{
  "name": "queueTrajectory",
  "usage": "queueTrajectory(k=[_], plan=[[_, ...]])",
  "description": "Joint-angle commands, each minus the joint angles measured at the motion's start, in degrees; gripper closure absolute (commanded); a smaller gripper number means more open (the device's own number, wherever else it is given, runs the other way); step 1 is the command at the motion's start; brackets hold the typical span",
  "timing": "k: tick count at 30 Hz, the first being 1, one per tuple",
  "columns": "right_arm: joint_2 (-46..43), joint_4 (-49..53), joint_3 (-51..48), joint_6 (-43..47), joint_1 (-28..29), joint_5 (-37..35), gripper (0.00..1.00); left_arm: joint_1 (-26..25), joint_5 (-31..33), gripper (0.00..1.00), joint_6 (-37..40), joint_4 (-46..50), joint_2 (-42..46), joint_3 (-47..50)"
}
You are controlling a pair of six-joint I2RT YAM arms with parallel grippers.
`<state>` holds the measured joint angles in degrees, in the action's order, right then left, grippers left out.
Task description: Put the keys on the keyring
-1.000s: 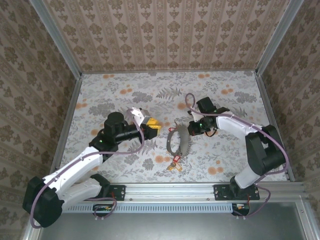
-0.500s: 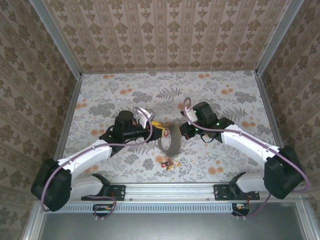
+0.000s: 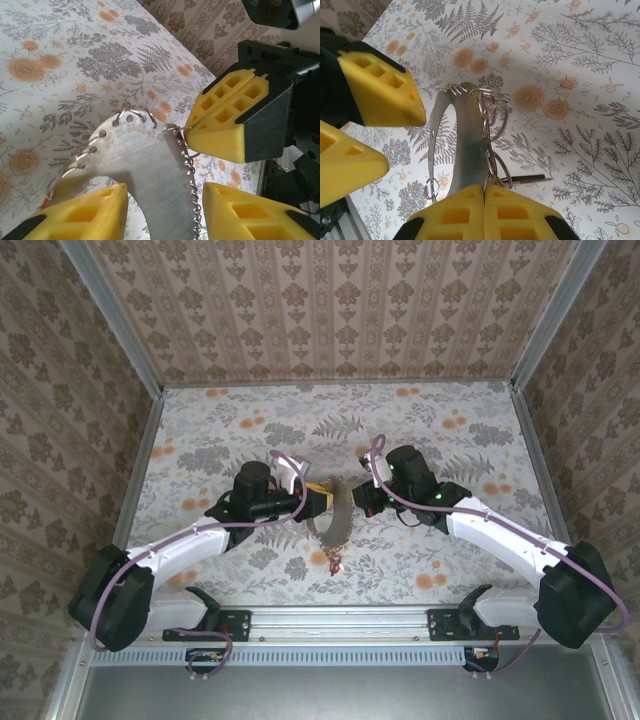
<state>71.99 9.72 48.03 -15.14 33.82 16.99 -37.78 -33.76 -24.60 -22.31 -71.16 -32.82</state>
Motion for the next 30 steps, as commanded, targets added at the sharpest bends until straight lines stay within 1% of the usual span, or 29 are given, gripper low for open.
queueTrajectory(k=[1, 5, 8, 9, 10, 12, 17, 23, 30], plan=[[-1.4, -4.3, -0.8, -1.7, 0.5, 1.4, 1.0, 0.0, -2.1, 0.56, -3.7, -3.2, 0.8, 1.4], [-2.0, -4.8, -1.3, -1.5, 0.5, 0.9, 1.0, -0.4, -2.6, 0.58, -4.2, -3.1, 0.9, 1.5], [-2.1, -5.6, -1.4, -1.5, 0.5, 2.0, 1.0, -0.5, -2.6, 0.59, -3.8, -3.4, -0.5, 1.7], [-2.2, -5.9, -1.4, -1.6, 0.7, 2.1, 1.0, -0.4, -2.6, 0.58, -3.8, -3.8, -1.2, 1.7], [-2.3, -6.0, -1.4, -1.7, 0.6, 2.2, 1.0, -0.5, -4.6, 0.59, -4.0, -4.6, -2.2, 1.5], [-2.6, -6.0, -1.4, -1.7, 0.7, 2.3, 1.0, -0.5, -5.5, 0.59, -4.6, -6.4, -4.3, 1.5], [-3.7, -5.8, -1.4, -1.8, 0.7, 2.1, 1.0, -0.8, -5.6, 0.57, -5.2, -8.7, -7.8, 1.4], [-3.0, -7.1, -1.6, -2.5, 0.7, 3.4, 1.0, -1.1, -5.8, 0.56, -5.1, -10.7, -8.4, 1.6], [-2.4, -9.8, -2.3, -4.2, 0.8, 5.3, 1.0, -1.6, -10.0, 0.55, -9.2, -22.5, -13.1, 2.2]])
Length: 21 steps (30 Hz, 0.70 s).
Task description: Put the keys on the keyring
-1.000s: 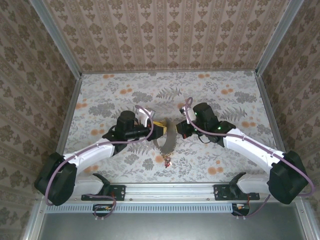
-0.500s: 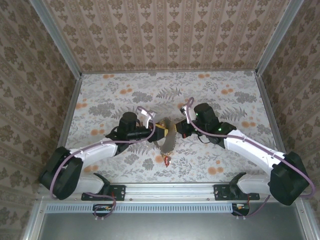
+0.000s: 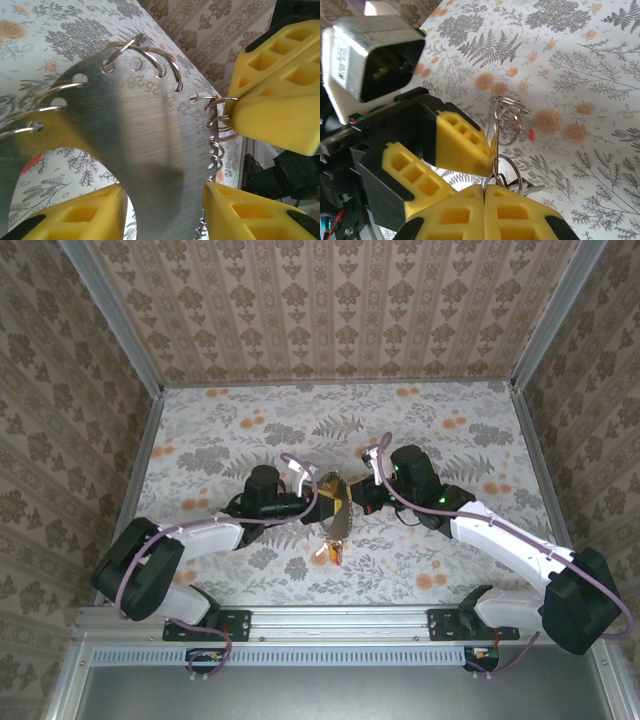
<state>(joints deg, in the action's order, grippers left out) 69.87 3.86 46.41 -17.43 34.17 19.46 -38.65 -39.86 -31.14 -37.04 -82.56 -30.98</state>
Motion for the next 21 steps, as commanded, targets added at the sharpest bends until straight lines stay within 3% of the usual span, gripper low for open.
queueTrajectory(k=[1, 3, 7, 16, 17, 21], plan=[[-0.3, -4.2, -0.8, -2.1, 0.5, 3.1, 1.0, -0.8, -4.2, 0.55, -3.2, -8.9, -2.7, 0.2], [-0.4, -4.6, -1.0, -2.5, 0.4, 3.5, 1.0, -0.8, -5.2, 0.48, -4.5, -12.5, -4.5, 0.3], [-0.7, -5.8, -1.7, -3.1, 0.5, 4.0, 1.0, -0.8, -7.2, 0.48, -8.1, -22.5, -7.4, 1.0], [-1.9, -5.4, -1.6, -2.5, 0.5, 4.3, 1.0, -0.7, -9.5, 0.96, -9.6, -28.0, -8.4, 1.9], [-2.3, -5.4, -1.6, -2.1, 0.5, 4.5, 0.95, -0.6, -9.9, 1.0, -9.5, -28.0, -8.0, 2.0], [-6.2, -6.3, -2.0, 0.5, 1.0, 6.1, 0.67, 0.2, -12.4, 1.0, -8.6, -27.9, -5.4, 2.2]])
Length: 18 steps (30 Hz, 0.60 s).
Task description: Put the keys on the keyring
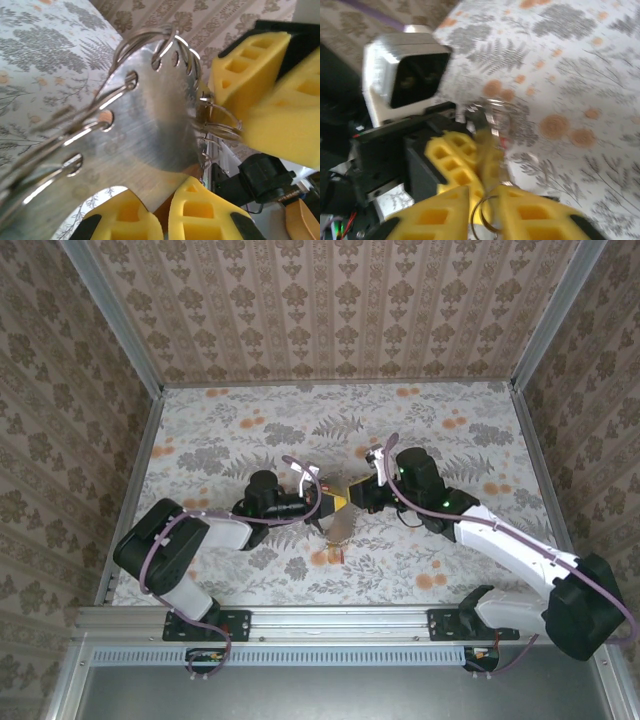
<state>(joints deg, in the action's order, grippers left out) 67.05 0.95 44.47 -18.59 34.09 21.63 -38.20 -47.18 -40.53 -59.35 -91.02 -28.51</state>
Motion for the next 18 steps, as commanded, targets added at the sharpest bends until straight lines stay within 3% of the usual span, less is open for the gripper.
queueTrajectory(k=[1, 4, 6, 11, 18], plan=[[-4.8, -2.9, -0.1, 2.5, 1.2, 4.2, 0.61, 0.0, -6.0, 1.0, 0.9, -5.5, 4.0, -0.3], [-9.0, -0.8, -0.2, 5.2, 1.2, 4.1, 0.45, 0.7, -9.6, 1.0, 1.1, -4.3, 6.4, -0.8], [-11.5, 1.2, -0.3, 6.7, 1.1, 2.9, 0.41, 1.0, -12.0, 1.0, 2.1, -1.9, 8.4, -1.5], [-15.6, 1.9, -1.4, 6.7, -1.4, 2.9, 0.39, 0.6, -16.6, 1.0, 8.9, 10.4, 16.8, -3.1], [-17.5, -6.6, -4.0, 8.5, -2.7, 17.7, 0.41, -2.9, -19.5, 1.0, 18.8, 27.5, 26.7, -6.9]])
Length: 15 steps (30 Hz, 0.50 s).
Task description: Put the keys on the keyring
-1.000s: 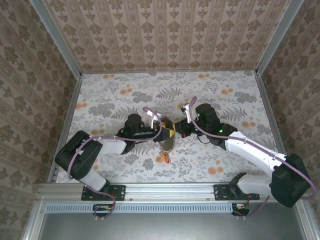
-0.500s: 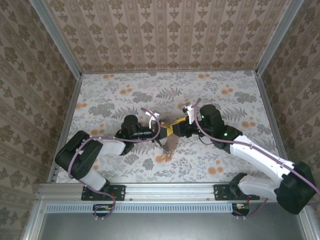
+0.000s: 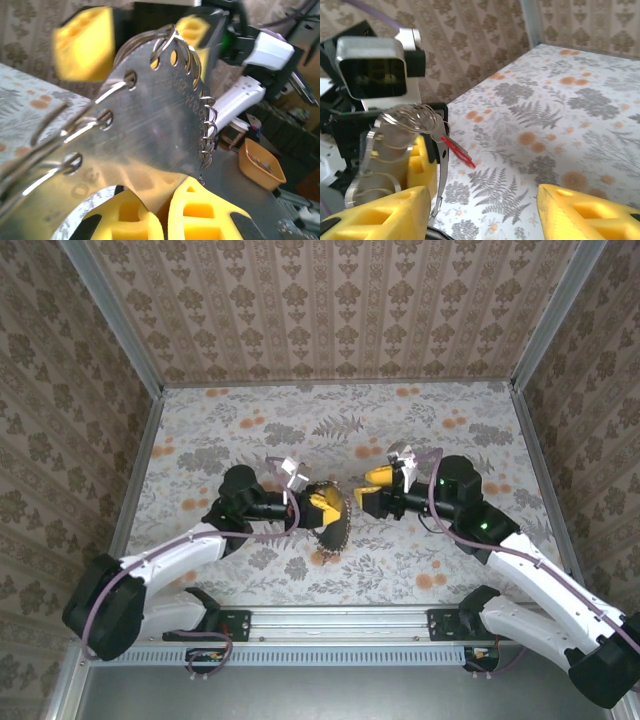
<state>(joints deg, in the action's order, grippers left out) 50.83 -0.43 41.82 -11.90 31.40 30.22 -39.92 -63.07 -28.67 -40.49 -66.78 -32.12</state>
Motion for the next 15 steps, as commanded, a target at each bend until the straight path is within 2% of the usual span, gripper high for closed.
queueTrajectory(k=[1, 7, 15], plan=[[-1.6, -7.4, -2.3, 1.9, 0.0, 11.6, 0.41, -1.4, -3.6, 1.0, 8.7, 12.6, 3.3, -4.2], [-4.3, -11.5, -5.9, 5.1, 0.8, 22.2, 0.43, -1.7, -4.6, 1.0, 14.5, 25.4, 6.1, -8.8], [-6.7, -13.0, -9.5, 6.3, 2.7, 23.5, 0.48, -1.7, -8.6, 1.0, 17.2, 32.4, 4.8, -13.2]])
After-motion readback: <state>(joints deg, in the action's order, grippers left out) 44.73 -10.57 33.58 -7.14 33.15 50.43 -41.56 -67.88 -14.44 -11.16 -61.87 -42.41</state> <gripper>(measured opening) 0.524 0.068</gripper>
